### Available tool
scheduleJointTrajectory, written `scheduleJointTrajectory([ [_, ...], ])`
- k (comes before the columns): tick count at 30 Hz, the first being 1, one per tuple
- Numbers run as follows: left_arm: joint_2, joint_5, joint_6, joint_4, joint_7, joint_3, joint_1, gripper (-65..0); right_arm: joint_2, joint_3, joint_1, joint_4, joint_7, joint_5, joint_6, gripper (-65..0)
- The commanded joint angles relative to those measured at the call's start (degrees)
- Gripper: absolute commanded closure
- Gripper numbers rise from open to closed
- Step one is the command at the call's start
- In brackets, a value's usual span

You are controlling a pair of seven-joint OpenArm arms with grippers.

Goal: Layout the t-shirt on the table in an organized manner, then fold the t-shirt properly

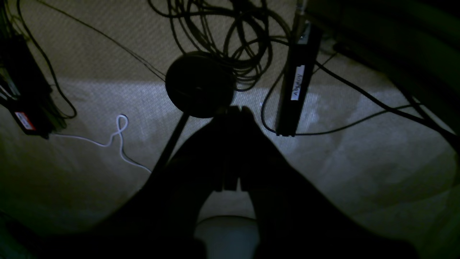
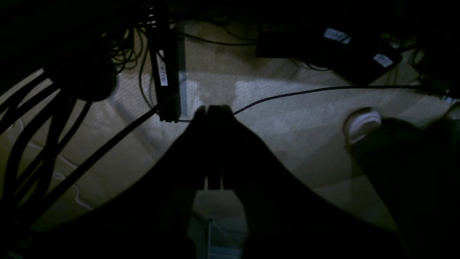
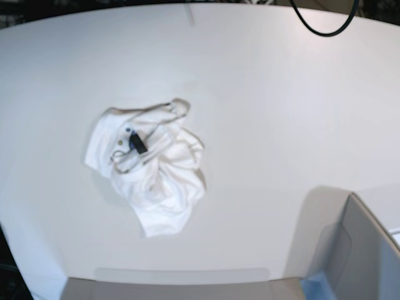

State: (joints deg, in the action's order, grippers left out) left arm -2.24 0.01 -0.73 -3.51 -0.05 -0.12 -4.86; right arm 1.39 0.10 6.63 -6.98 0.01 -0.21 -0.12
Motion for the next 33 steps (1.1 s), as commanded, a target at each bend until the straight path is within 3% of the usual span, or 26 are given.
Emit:
scheduleJointTrajectory([
  [1, -0.09, 0.12, 0.16, -0.93, -0.43, -0.1, -0.81, -0.1, -0.11, -0.05, 0.0, -0.01, 0.3, -0.01, 0.16, -0.1],
  [16, -0.97, 0.12, 0.16, -2.43, -0.52, -0.1, -3.97, -0.1, 0.06, -0.05, 2.2, -0.01, 0.3, -0.01, 0.16, -0.1],
  [24, -2.2, 0.21, 0.16, -2.43, -8.6, 0.16, -7.58, -0.1, 1.29, -0.05, 7.48, -2.56, 0.38, -0.01, 0.16, -0.1],
  [33, -3.43, 0.21, 0.16, -3.66, -8.87, 0.08, -10.65, -0.1, 3.75, -0.05, 15.39, -11.7, 0.38, -0.01, 0.16, -0.1],
])
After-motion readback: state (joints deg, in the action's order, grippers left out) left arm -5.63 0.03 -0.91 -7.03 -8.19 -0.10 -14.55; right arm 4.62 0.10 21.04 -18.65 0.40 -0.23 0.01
